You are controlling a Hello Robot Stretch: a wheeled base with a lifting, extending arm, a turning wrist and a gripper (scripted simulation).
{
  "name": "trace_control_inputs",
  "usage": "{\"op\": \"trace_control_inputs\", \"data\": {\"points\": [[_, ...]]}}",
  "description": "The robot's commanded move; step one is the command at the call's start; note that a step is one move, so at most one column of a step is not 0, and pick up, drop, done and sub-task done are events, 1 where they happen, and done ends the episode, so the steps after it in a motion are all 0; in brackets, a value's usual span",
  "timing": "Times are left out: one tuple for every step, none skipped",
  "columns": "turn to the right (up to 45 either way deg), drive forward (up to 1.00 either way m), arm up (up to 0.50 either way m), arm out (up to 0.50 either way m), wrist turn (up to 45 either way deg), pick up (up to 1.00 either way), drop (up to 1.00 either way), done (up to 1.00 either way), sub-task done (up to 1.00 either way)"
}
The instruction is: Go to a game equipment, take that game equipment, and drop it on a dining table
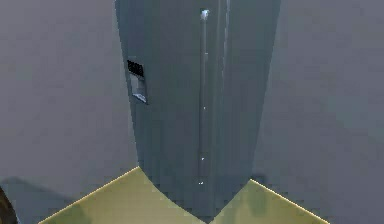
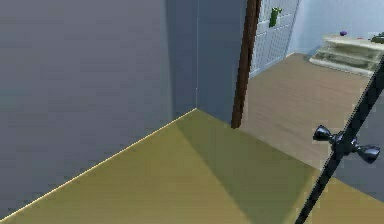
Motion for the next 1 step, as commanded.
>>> {"op": "trace_control_inputs", "data": {"points": [[6.0, 0.00, 0.00, 0.00, 0.0, 0.00, 0.00, 0.00, 0.00]]}}
